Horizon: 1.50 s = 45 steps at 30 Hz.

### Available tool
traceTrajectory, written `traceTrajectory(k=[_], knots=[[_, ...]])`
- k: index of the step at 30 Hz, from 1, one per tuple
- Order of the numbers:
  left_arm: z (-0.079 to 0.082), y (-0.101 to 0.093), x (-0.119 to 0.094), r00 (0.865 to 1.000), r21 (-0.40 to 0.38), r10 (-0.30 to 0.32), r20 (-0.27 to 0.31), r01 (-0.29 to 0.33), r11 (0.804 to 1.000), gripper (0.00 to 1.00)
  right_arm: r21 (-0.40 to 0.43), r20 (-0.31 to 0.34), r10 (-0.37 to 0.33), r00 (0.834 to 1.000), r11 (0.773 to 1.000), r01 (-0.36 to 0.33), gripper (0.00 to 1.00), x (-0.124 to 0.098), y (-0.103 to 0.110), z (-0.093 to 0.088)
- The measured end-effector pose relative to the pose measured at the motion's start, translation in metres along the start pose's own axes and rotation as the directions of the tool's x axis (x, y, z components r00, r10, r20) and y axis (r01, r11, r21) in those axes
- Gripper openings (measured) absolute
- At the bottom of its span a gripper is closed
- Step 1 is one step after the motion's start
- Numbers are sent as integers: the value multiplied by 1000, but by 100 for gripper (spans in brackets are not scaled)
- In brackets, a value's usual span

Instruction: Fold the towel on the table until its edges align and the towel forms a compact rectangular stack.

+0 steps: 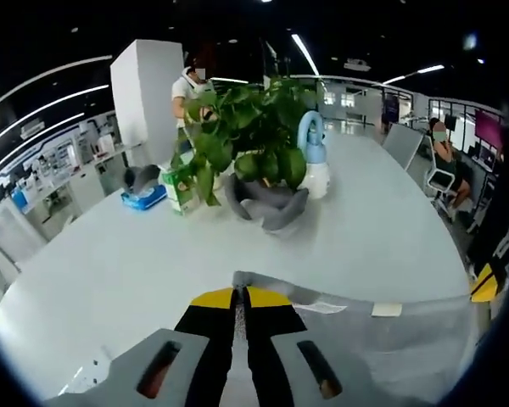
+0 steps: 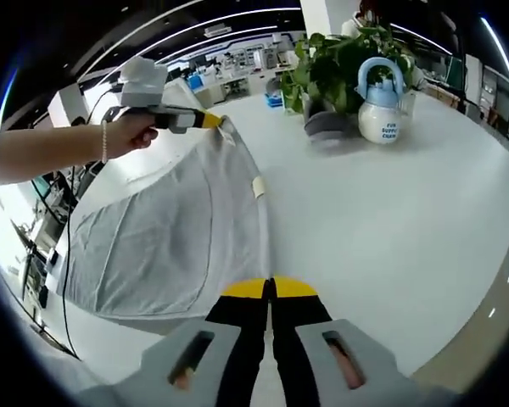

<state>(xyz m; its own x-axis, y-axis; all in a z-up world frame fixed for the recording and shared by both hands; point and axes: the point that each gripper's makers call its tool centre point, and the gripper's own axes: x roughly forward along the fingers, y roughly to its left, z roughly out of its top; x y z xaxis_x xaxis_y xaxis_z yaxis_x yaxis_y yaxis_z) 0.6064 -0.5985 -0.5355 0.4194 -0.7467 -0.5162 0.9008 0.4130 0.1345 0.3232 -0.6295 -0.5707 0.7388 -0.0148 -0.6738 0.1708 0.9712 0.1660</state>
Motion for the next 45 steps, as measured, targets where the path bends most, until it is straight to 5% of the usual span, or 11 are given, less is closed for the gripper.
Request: traceTrajectory(k=[9,18,45], knots=[[14,3,-18,999,9,-10,35,10,1000,4,-52,61,-33,998,998,37,0,-12,6,21],[12,10,-30,999,-16,7,42,-6,1000,4,-78,80,-37,996,996,43,0,-19,14,27],[48,-29,-11,995,7,-57,84,56,998,4,-55,84,-120,989,991,125,0,-43,-41,29]])
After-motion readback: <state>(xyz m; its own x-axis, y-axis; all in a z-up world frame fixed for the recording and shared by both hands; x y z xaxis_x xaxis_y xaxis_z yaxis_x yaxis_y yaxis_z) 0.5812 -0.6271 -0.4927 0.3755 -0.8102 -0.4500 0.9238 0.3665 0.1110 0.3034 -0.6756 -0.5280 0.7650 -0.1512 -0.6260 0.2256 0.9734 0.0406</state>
